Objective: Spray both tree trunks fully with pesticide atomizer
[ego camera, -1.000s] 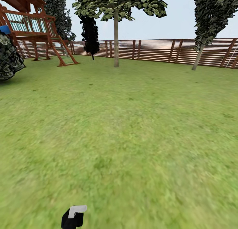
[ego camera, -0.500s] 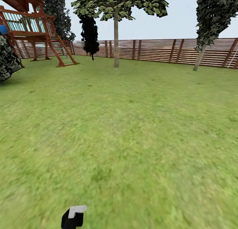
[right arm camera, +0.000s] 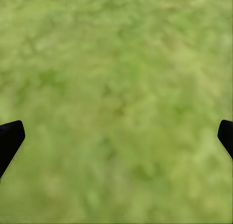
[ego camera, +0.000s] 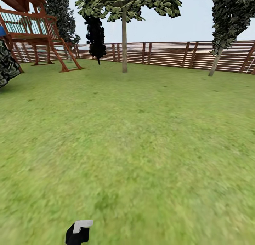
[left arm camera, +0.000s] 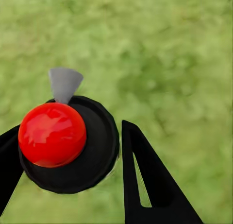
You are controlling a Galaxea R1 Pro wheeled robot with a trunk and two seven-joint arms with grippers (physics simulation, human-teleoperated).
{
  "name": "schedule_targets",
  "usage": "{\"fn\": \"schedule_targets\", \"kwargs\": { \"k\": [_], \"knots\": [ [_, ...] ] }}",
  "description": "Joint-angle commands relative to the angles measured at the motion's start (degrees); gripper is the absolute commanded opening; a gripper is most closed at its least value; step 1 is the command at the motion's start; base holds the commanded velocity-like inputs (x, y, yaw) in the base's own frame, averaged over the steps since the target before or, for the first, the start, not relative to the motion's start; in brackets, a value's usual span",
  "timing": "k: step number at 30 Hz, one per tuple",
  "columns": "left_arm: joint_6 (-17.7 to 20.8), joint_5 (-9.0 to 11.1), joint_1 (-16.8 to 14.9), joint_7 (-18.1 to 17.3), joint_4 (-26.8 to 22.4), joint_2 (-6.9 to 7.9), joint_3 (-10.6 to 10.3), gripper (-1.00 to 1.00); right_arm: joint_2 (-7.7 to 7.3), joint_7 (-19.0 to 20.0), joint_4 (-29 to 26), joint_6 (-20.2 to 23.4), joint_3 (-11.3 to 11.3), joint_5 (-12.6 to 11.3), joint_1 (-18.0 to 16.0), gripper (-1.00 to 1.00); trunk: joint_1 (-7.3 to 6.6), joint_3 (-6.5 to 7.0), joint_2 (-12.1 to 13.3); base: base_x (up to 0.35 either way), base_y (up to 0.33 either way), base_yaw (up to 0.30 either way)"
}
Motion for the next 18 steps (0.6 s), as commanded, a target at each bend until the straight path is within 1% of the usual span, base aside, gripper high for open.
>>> {"fn": "schedule_targets", "kwargs": {
  "k": [1, 18],
  "knots": [
    [-0.2, -0.61, -0.04, 0.2, 0.03, -0.04, 0.28, -1.0, 0.01, 0.0, 0.0, -0.12, -0.48, 0.48, -0.02, 1.0, 0.03, -0.05, -0.02, 0.342, 0.0, 0.0],
    [-0.2, -0.61, -0.04, 0.2, 0.03, -0.03, 0.28, -1.0, 0.01, 0.0, 0.0, -0.12, -0.48, 0.48, -0.02, 1.0, 0.03, -0.05, -0.02, 0.342, 0.0, 0.0]
  ]
}}
